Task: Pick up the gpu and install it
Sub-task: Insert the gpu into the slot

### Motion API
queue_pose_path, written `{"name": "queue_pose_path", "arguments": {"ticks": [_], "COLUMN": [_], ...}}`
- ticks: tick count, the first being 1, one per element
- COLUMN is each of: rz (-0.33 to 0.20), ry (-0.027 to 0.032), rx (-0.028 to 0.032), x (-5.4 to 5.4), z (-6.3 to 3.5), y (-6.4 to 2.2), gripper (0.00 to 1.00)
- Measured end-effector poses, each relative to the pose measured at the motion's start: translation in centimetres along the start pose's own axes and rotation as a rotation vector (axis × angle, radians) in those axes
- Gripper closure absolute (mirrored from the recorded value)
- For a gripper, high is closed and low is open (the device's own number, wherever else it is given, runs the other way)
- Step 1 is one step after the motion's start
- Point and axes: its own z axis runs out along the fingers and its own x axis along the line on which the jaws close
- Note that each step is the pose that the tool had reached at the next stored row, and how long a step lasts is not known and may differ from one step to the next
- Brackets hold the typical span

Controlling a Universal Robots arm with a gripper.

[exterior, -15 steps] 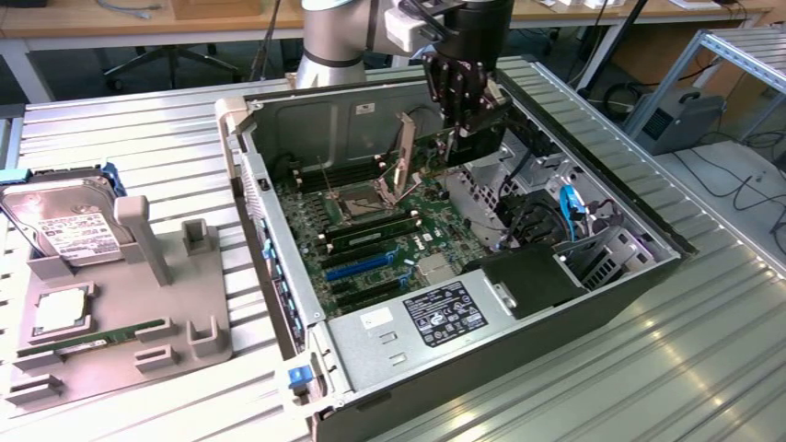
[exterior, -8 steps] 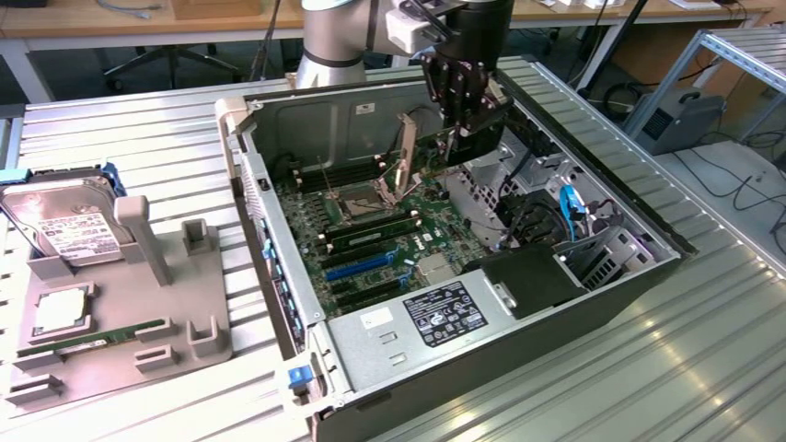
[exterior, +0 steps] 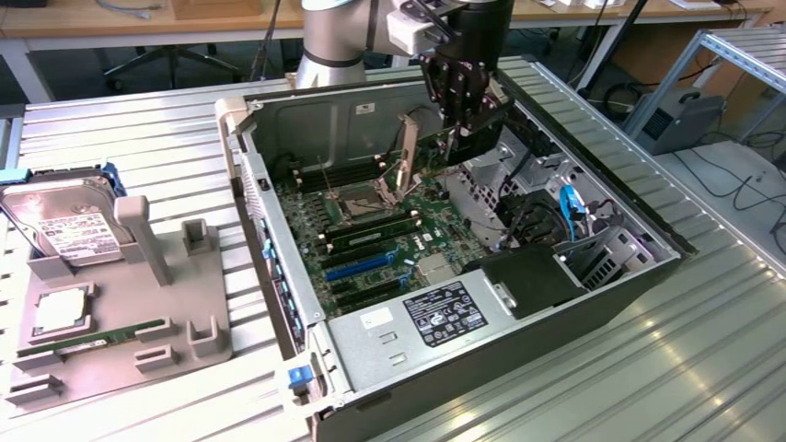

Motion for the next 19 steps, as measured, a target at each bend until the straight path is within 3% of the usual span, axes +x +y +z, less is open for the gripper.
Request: {"name": "queue_pose_path", "arguments": {"ticks": [19], "rz": [-0.086], "ry": [-0.0128], "rx": [0.0073], "x": [0.00], "z": [0.04], "y": [0.01], "gripper": [0.73]}}
